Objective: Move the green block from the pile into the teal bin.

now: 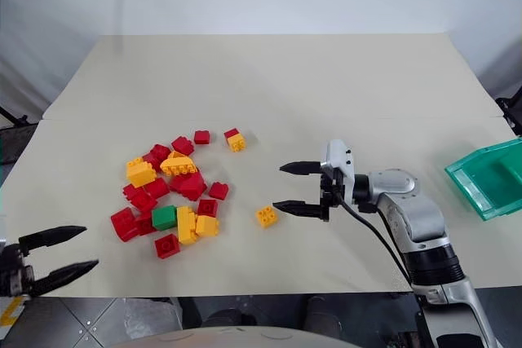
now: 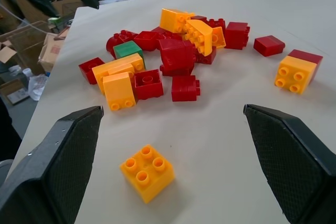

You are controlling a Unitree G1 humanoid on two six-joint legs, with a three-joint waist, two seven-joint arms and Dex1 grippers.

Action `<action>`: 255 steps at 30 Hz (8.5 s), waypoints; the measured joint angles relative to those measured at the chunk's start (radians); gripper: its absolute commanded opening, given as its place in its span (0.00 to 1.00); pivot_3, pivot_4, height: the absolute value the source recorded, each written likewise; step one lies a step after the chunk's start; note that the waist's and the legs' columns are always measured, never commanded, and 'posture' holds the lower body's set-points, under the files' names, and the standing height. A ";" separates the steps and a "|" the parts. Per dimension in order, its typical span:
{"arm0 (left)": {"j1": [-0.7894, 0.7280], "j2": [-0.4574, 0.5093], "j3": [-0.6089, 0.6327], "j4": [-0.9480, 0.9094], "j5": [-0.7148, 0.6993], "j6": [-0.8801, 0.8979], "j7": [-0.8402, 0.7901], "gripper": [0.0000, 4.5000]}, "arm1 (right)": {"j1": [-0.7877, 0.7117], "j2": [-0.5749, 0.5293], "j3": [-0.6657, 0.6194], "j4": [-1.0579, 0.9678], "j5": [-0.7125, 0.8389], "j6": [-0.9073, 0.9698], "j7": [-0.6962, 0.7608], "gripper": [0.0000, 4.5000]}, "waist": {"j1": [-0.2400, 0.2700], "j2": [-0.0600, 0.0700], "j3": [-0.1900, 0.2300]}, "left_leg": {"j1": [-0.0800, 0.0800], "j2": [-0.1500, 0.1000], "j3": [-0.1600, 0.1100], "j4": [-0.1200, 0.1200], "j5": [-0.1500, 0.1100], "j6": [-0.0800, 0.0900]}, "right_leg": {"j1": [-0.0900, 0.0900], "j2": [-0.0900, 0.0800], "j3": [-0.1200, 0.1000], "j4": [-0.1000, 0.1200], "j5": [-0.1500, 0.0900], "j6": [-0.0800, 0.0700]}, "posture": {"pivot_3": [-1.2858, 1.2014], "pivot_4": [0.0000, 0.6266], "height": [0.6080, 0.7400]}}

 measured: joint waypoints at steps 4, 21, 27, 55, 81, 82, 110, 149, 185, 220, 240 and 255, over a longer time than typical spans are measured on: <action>-0.068 -0.010 -0.025 -0.035 0.023 -0.047 0.035 0.99 | -0.006 0.011 0.005 -0.001 -0.001 0.000 0.000 1.00 | 0.000 0.000 0.000 | 0.000 0.000 -0.001 0.000 0.000 0.000 | 0.000 0.000 0.000 0.000 0.000 0.000 | 0.52 0.24 1.00; -0.515 0.124 -0.534 0.053 0.302 0.019 0.164 0.99 | 0.126 0.046 -0.013 -0.134 0.010 0.015 -0.139 1.00 | -0.004 0.001 0.001 | 0.000 0.000 0.002 -0.001 0.000 0.000 | -0.001 0.002 0.000 0.001 0.000 0.000 | 0.52 0.24 1.00; -0.675 0.148 -0.698 0.133 0.401 -0.005 0.102 0.99 | 0.182 0.043 -0.031 -0.198 0.022 0.025 -0.192 1.00 | 0.002 0.001 0.001 | 0.000 -0.001 0.002 0.000 0.000 0.000 | 0.000 0.003 0.000 0.001 0.000 0.000 | 0.52 0.24 1.00; -1.046 -0.025 -0.733 0.105 0.229 0.183 0.076 0.34 | 0.268 -0.079 -0.168 -0.211 0.046 0.023 -0.228 1.00 | 0.021 0.000 0.003 | -0.005 0.000 0.000 0.007 0.001 0.000 | -0.001 0.004 0.000 0.002 0.001 0.001 | 0.52 0.24 1.00; -1.521 -0.733 -1.141 1.035 0.685 -0.358 0.232 0.83 | 0.532 -0.120 -0.407 -0.421 0.111 0.069 -0.403 1.00 | 0.029 -0.004 0.005 | -0.009 -0.002 0.003 0.015 0.000 0.002 | 0.002 0.006 -0.002 0.001 0.002 0.003 | 0.52 0.24 1.00; -1.522 -0.731 -1.136 1.036 0.687 -0.370 0.230 0.90 | 0.533 -0.120 -0.407 -0.421 0.112 0.069 -0.408 1.00 | 0.029 -0.004 0.005 | -0.009 -0.001 0.002 0.015 0.000 0.002 | 0.002 0.005 -0.002 0.002 0.002 0.003 | 0.52 0.24 1.00; -1.508 -0.669 -1.158 0.958 0.832 -0.529 0.309 0.99 | 0.439 -0.145 -0.340 -0.325 0.101 0.065 -0.361 1.00 | 0.049 -0.004 0.006 | -0.010 -0.002 0.002 0.017 0.001 0.004 | 0.001 0.004 -0.003 0.001 0.003 0.005 | 0.52 0.24 1.00; -0.481 0.023 -0.230 0.097 -0.015 0.101 -0.102 0.99 | 0.380 -0.442 -0.447 -0.203 0.078 0.203 -0.234 1.00 | 0.023 -0.001 0.008 | -0.007 -0.001 -0.004 0.015 -0.001 0.003 | 0.002 0.000 -0.001 0.003 0.002 0.004 | 0.52 0.24 1.00; -0.568 -0.118 -0.464 -0.006 -0.015 0.028 0.037 1.00 | -0.330 -0.068 0.310 0.188 -0.359 0.243 -0.139 0.47 | -0.001 -0.001 0.008 | -0.009 -0.001 -0.002 0.015 -0.001 0.002 | -0.001 0.001 -0.001 0.004 0.002 0.003 | 0.52 0.24 1.00; -1.330 -0.702 -0.928 0.730 0.359 -0.343 0.079 1.00 | 0.247 -0.123 -0.723 -0.142 -0.473 0.434 -1.063 0.47 | 0.022 0.000 0.008 | -0.009 -0.001 0.005 0.015 0.000 0.004 | 0.000 0.003 0.001 0.003 0.003 0.005 | 0.52 0.24 1.00; -1.327 -0.744 -0.923 0.668 0.377 -0.252 0.204 1.00 | 0.162 -0.164 -0.673 0.148 -0.522 0.234 -1.213 0.99 | 0.025 0.000 0.007 | -0.010 -0.001 0.002 0.015 0.001 0.005 | 0.000 0.002 0.000 0.002 0.003 0.005 | 0.52 0.24 1.00; -1.079 -0.395 -0.762 0.232 0.247 0.051 0.212 1.00 | 0.162 -0.262 -0.391 -0.229 -0.049 0.302 -0.482 0.99 | 0.024 0.000 0.008 | -0.009 -0.001 -0.002 0.015 0.001 0.005 | 0.000 0.002 0.000 0.002 0.003 0.005 | 0.52 0.24 1.00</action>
